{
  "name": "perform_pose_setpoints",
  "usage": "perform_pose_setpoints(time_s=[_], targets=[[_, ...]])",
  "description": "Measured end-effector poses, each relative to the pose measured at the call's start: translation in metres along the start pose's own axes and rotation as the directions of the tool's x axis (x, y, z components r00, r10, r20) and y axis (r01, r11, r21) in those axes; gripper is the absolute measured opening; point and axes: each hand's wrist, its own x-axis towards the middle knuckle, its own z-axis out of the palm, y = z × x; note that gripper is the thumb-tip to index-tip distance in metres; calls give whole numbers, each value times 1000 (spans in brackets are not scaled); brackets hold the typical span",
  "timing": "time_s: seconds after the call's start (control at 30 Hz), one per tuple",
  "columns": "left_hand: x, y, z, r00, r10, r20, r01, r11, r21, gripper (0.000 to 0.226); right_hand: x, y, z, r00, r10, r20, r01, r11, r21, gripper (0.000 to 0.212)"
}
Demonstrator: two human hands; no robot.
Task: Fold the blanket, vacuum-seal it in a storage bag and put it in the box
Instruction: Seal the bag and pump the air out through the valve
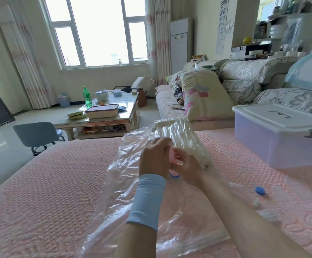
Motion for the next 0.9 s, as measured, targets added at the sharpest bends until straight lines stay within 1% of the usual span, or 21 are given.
perform_pose_setpoints(time_s=[0.03, 0.1, 0.17, 0.2, 0.23, 0.27, 0.3, 0.37, 0.4, 0.43, 0.5, 0.57, 0.6, 0.67, 0.7, 0.73, 0.77, 0.8, 0.83, 0.87, 0.9], targets=[[6, 6, -8, 993, 70, -95, -70, 998, 3, 13, 1, 0, -1, 1000, -6, -7, 6, 1000, -8, 41], [19, 19, -25, 934, 194, -301, -195, 980, 28, 13, 4, 2, -3, 1000, -12, -6, 12, 1000, -15, 43], [28, 24, -37, 852, 257, -457, -265, 963, 48, 15, 5, 4, -3, 1000, -8, 9, 8, 1000, -29, 44], [29, 22, -37, 831, 262, -491, -277, 960, 44, 15, 5, 5, -2, 1000, -5, 17, 6, 999, -31, 44], [27, 19, -33, 833, 258, -490, -275, 961, 38, 15, 5, 5, -1, 1000, -7, 17, 7, 1000, -28, 44], [21, 15, -25, 859, 244, -450, -256, 966, 35, 15, 4, 5, 0, 1000, -13, 11, 13, 1000, -25, 44], [14, 10, -17, 908, 214, -361, -220, 975, 24, 14, 4, 4, 0, 1000, -18, 3, 18, 1000, -23, 43], [-1, -3, 1, 992, 110, -63, -110, 994, -6, 14, 3, 4, -1, 1000, -13, -1, 13, 1000, -19, 41], [-6, -8, 7, 996, 59, 67, -59, 998, -3, 14, 2, 4, 0, 1000, -7, 6, 7, 1000, -17, 40], [-8, -11, 9, 991, 24, 134, -25, 1000, 5, 14, 1, 5, 0, 1000, -1, 13, 1, 1000, -13, 39], [-3, -8, 2, 995, 22, 96, -22, 1000, -9, 14, 0, 3, 0, 1000, 1, 9, -1, 1000, -7, 40], [6, 4, -11, 990, 111, -91, -113, 993, -22, 13, 0, 2, -2, 1000, -9, 0, 9, 1000, -11, 41], [12, 11, -19, 962, 170, -212, -177, 984, -13, 13, 1, 3, -2, 1000, -14, -1, 14, 1000, -14, 42], [22, 20, -34, 867, 261, -424, -277, 961, 25, 15, 3, 4, -3, 1000, -16, 4, 16, 1000, -24, 43], [25, 20, -38, 830, 277, -484, -301, 953, 30, 16, 4, 5, -3, 1000, -13, 8, 13, 999, -29, 45], [26, 19, -37, 818, 272, -507, -301, 953, 27, 17, 4, 6, -2, 1000, -8, 12, 8, 999, -34, 46], [23, 16, -33, 831, 253, -495, -281, 959, 19, 17, 4, 6, 0, 1000, -5, 16, 6, 999, -36, 46], [18, 12, -27, 868, 224, -443, -244, 970, 11, 16, 4, 5, 1, 1000, -6, 16, 7, 999, -36, 46], [12, 9, -19, 920, 183, -345, -193, 981, 4, 15, 4, 5, 1, 1000, -7, 13, 8, 999, -33, 45], [5, 4, -11, 971, 127, -202, -128, 992, 11, 14, 3, 4, 1, 1000, -7, 10, 7, 1000, -30, 44], [-1, -1, -3, 997, 63, -41, -61, 997, 48, 15, 2, 3, 0, 1000, -2, 12, 3, 1000, -27, 42]])
